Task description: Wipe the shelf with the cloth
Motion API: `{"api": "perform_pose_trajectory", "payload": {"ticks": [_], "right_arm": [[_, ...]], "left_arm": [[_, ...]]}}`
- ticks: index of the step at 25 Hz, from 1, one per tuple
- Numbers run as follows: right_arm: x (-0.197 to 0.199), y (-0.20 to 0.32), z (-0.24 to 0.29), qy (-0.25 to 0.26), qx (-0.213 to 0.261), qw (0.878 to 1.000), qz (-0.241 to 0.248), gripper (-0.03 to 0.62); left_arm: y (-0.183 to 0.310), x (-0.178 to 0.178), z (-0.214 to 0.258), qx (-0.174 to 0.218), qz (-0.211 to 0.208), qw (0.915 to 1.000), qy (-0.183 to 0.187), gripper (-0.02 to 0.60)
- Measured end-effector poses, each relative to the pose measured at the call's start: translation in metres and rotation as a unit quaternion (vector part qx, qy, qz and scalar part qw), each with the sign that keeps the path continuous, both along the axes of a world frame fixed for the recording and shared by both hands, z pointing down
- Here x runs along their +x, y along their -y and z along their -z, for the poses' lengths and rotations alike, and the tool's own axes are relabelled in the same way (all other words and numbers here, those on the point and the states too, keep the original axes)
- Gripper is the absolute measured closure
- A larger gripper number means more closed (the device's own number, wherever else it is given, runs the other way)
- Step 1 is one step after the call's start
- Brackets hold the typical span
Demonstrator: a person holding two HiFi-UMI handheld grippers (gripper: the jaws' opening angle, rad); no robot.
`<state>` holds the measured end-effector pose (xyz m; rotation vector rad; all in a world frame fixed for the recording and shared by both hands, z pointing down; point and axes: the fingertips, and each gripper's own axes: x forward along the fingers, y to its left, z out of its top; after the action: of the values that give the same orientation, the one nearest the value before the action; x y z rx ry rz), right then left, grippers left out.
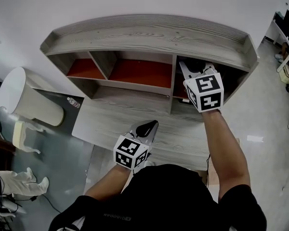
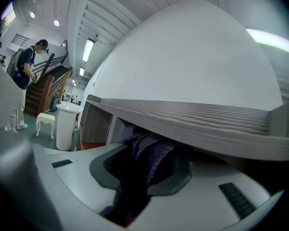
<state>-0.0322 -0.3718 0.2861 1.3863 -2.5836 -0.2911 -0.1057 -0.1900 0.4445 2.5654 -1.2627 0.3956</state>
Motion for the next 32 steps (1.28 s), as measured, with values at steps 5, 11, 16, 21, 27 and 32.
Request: {"api": "perform_pose_trajectory", "payload": {"ticks": [5,11,16,21,27,32], "right_arm": [[-0.005,-0.004,-0.010,-0.045,0.017,0.999,-0.017,0.494],[-0.003,-0.004,-0.027,-0.049,0.002,0.998,-0.025,0.494],[-0.005,-0.005,-0.041,-0.050,-0.009,0.998,-0.024,0.494],[-0.004,-0.006,-0.056,-0.048,-0.023,0.998,-0.025,0.494],[-0.005,-0.007,-0.075,-0.044,-0.042,0.998,-0.026,0.494],[-0.003,-0.004,-0.093,-0.049,-0.055,0.997,-0.030,0.494]], "left_arm": [[0.001,-0.001,0.000,0.000,-0.001,1.0000,0.000,0.574],[0.000,-0.002,-0.002,-0.004,0.002,1.0000,0.001,0.574],[0.001,-0.004,-0.004,-0.005,0.005,1.0000,-0.001,0.574],[0.001,-0.005,-0.006,-0.008,0.007,0.9999,-0.002,0.574],[0.001,-0.006,-0.009,-0.011,0.010,0.9999,-0.003,0.574],[0.001,-0.008,-0.010,-0.011,0.012,0.9999,-0.005,0.574]]}}
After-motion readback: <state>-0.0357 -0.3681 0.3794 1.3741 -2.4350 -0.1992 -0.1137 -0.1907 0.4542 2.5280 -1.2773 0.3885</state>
